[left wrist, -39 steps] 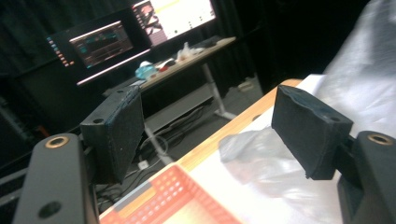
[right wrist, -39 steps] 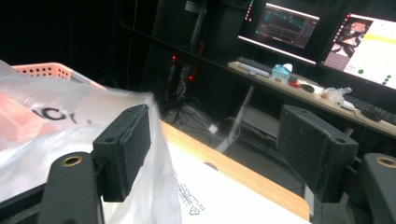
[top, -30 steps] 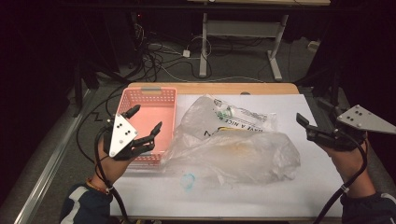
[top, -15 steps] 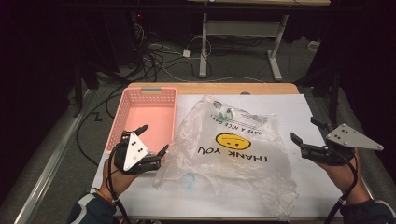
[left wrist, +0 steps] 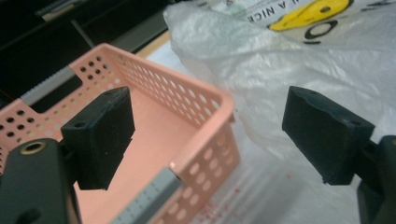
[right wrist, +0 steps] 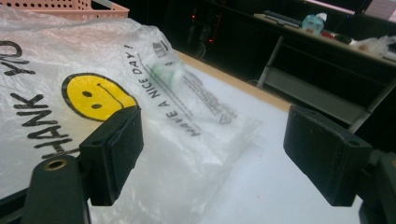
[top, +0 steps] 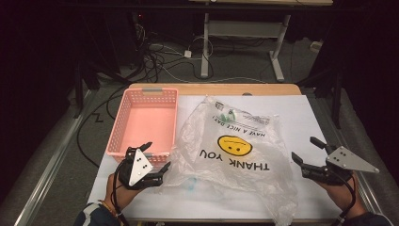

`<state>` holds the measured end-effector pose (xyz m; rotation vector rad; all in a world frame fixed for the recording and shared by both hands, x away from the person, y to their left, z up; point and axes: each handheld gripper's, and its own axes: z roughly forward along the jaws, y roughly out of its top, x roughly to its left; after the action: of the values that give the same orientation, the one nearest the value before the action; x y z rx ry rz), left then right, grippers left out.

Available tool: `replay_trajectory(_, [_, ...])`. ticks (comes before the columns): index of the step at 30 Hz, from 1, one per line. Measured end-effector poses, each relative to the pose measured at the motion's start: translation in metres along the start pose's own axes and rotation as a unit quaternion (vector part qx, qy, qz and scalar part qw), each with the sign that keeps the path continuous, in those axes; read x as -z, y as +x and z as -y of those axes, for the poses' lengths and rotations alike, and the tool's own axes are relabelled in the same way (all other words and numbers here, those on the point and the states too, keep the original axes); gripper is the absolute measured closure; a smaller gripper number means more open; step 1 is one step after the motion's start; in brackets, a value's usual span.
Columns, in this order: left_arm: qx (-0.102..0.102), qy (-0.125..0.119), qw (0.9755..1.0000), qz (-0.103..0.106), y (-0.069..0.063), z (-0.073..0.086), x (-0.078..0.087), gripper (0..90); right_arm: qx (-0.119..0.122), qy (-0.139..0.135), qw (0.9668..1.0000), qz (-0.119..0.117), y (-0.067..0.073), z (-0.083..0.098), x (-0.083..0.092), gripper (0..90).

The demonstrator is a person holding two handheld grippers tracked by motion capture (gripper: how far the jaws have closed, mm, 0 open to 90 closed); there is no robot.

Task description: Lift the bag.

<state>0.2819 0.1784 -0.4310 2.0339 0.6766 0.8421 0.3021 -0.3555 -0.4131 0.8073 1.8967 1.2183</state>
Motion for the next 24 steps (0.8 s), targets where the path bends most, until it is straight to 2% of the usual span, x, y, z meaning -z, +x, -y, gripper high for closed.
replay_trajectory(3, [0.011,0.005,0.9999,0.009,-0.003,0.005,-0.002,16.5,0.001,0.013,0.9999,-0.001,0.007,0.013,-0.001,21.0])
replay_trajectory(5, [0.020,0.009,0.9996,0.016,-0.004,0.007,-0.004,16.5,-0.001,0.023,0.9997,-0.011,0.011,0.020,-0.002,21.2])
replay_trajectory(6, [0.025,0.008,0.9994,0.020,-0.003,0.008,-0.004,16.5,0.008,0.031,0.9994,-0.010,0.013,0.023,-0.003,21.2])
replay_trajectory(7, [0.025,0.009,0.9995,0.017,-0.003,0.008,-0.004,16.5,0.013,0.037,0.9992,-0.012,0.014,0.024,-0.003,21.2])
replay_trajectory(10, [0.025,0.006,0.9996,0.014,-0.002,0.008,-0.004,16.5,0.014,0.031,0.9993,-0.014,0.016,0.023,-0.004,21.3])
replay_trajectory(12, [0.019,0.007,0.9998,0.010,-0.002,0.008,-0.003,16.5,0.017,0.031,0.9993,-0.013,0.017,0.022,-0.004,21.4])
replay_trajectory(21, [0.009,0.006,0.9999,0.011,-0.003,0.007,-0.003,16.5,0.021,0.029,0.9992,-0.015,0.019,0.022,0.000,21.7])
replay_trajectory(24, [0.011,0.006,0.9999,0.011,-0.003,0.007,-0.003,16.5,0.026,0.027,0.9992,-0.012,0.019,0.021,0.001,21.8])
